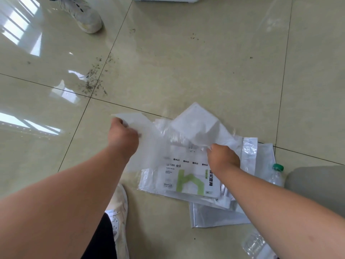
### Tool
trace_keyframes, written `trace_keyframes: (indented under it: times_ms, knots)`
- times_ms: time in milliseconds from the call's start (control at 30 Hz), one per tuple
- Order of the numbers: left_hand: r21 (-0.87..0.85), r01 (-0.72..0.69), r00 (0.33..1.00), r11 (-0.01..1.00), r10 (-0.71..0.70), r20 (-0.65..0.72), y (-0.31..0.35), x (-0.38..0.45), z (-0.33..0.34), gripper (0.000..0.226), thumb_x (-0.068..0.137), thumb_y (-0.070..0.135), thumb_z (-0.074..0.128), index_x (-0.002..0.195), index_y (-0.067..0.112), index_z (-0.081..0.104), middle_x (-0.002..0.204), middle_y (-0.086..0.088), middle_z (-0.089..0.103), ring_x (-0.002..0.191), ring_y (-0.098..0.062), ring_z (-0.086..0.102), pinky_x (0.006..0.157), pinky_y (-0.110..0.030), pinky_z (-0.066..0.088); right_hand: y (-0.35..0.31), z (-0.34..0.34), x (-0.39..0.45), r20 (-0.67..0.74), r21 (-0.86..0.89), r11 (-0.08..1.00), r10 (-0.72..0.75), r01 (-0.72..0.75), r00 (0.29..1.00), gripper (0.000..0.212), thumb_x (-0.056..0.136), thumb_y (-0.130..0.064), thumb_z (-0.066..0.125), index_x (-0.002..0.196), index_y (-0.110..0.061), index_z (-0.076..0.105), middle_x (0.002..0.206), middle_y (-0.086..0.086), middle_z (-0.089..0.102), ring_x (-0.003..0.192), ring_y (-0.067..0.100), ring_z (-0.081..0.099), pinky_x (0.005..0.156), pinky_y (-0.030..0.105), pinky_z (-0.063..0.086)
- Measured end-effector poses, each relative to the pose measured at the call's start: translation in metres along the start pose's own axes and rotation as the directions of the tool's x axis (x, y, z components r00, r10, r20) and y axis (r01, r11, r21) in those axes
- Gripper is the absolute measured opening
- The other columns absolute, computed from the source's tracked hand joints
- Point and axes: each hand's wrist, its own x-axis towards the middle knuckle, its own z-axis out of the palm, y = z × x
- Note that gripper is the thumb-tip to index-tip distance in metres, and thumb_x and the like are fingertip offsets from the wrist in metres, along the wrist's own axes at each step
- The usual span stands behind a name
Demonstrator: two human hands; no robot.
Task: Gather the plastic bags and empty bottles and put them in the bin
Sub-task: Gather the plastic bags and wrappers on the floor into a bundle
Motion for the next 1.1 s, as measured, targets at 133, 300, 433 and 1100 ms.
trace_keyframes:
  times_ms: [133, 300, 433, 1100]
  knots:
    - [0.160, -0.106, 0.991, 0.981, 0.091, 0.099, 0.004, -0.011, -0.004, 0.085, 0.092, 0.006, 0.062, 0.160, 0.043, 0.027, 0.121, -0.008, 0.068, 0.099, -0.037, 0.071, 0.079, -0.046, 0.062, -0.010, -0.015, -0.015, 0.010, 0.271, 0.962, 0.036, -0.038, 0.999, 0.045, 0.107, -0.047, 0.035, 0.079, -0.018, 0.056, 0.090, 0.005, 0.067, 0.085, 0.031, 0.062, 0.075, 0.037, 0.053]
    - [0.081, -0.221, 0.926, 0.972, 0.183, 0.329, 0.016, -0.033, 0.004, 0.112, 0.090, -0.013, 0.037, 0.157, 0.076, 0.021, 0.157, 0.013, 0.046, 0.091, -0.025, 0.080, 0.078, -0.035, 0.070, -0.039, -0.025, -0.050, -0.160, 0.394, 0.915, -0.020, 0.082, 0.987, 0.031, 0.103, -0.012, 0.035, 0.124, -0.015, 0.058, 0.117, 0.014, 0.069, 0.105, 0.041, 0.065, 0.087, 0.044, 0.056]
    - [-0.031, -0.259, 0.843, 0.965, 0.242, 0.481, 0.019, -0.045, 0.020, 0.095, 0.104, 0.004, 0.047, 0.159, 0.074, 0.013, 0.152, -0.005, 0.065, 0.090, -0.027, 0.076, 0.063, -0.030, 0.066, -0.081, -0.015, -0.084, -0.151, 0.442, 0.848, -0.251, 0.292, 0.956, 0.054, 0.103, -0.011, 0.038, 0.157, -0.017, 0.036, 0.136, 0.016, 0.064, 0.119, 0.038, 0.063, 0.094, 0.041, 0.053]
    - [0.330, -0.455, 0.847, 0.827, 0.287, 0.448, -0.010, -0.008, -0.014, 0.126, 0.094, -0.001, 0.057, 0.159, 0.058, -0.034, 0.133, -0.013, 0.063, 0.077, -0.023, 0.062, 0.067, -0.035, 0.052, 0.012, 0.036, -0.038, 0.216, -0.027, 0.999, 0.043, -0.038, 0.976, 0.104, 0.096, -0.050, 0.063, 0.165, -0.008, -0.003, 0.175, 0.010, -0.003, 0.161, 0.030, 0.011, 0.121, 0.047, 0.035]
